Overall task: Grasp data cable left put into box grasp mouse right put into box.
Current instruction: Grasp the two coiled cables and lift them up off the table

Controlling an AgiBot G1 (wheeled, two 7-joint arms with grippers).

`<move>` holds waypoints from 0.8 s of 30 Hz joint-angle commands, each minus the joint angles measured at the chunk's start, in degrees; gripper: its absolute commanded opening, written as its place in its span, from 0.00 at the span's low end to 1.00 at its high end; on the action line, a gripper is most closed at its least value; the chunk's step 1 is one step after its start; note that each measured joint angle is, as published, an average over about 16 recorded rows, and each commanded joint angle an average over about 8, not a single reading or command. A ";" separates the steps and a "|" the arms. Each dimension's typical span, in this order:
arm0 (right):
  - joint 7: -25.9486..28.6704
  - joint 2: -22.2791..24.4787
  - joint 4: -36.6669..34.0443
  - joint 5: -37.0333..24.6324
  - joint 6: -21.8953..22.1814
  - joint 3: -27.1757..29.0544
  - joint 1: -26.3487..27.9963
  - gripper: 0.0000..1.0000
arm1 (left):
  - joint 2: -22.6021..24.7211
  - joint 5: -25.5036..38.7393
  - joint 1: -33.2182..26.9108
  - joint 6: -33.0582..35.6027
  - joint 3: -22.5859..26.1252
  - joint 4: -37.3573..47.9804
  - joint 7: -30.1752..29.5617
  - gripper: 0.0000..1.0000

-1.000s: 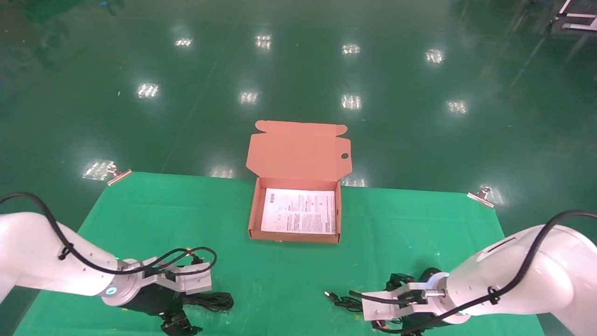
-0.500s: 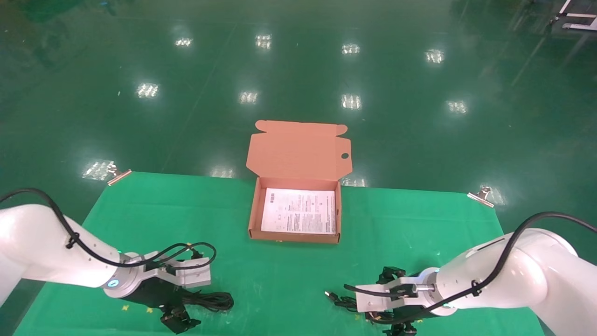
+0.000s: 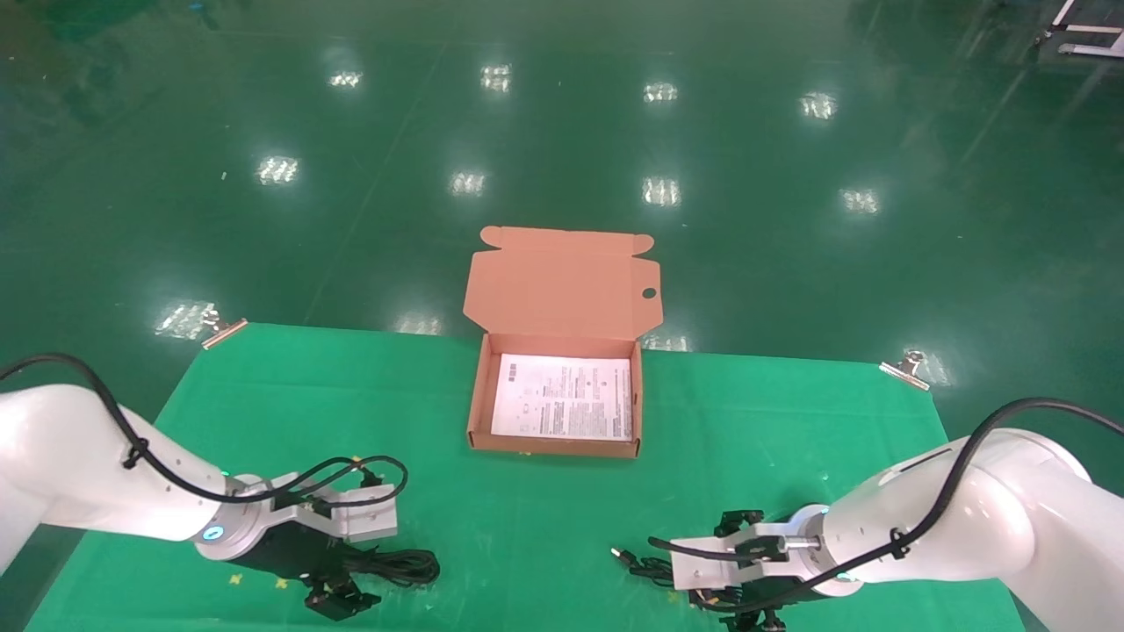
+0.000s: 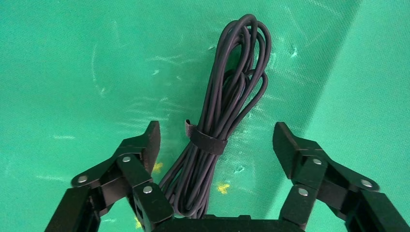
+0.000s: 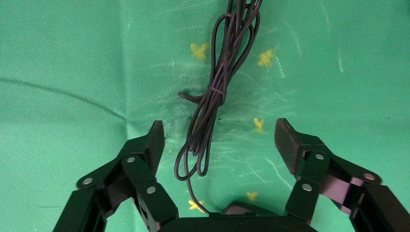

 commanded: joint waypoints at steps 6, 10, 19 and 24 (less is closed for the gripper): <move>0.17 0.12 0.31 -0.05 -0.28 -0.02 0.03 0.00 | -0.11 0.05 0.10 0.07 0.03 -0.36 -0.13 0.00; 0.23 0.15 0.40 -0.07 -0.35 -0.03 0.05 0.00 | -0.14 0.07 0.12 0.08 0.04 -0.46 -0.16 0.00; 0.28 0.18 0.49 -0.09 -0.44 -0.07 0.09 0.00 | -0.16 0.11 0.15 0.12 0.04 -0.58 -0.20 0.00; 0.30 0.20 0.51 -0.10 -0.46 -0.08 0.10 0.00 | -0.18 0.11 0.17 0.13 0.04 -0.61 -0.22 0.00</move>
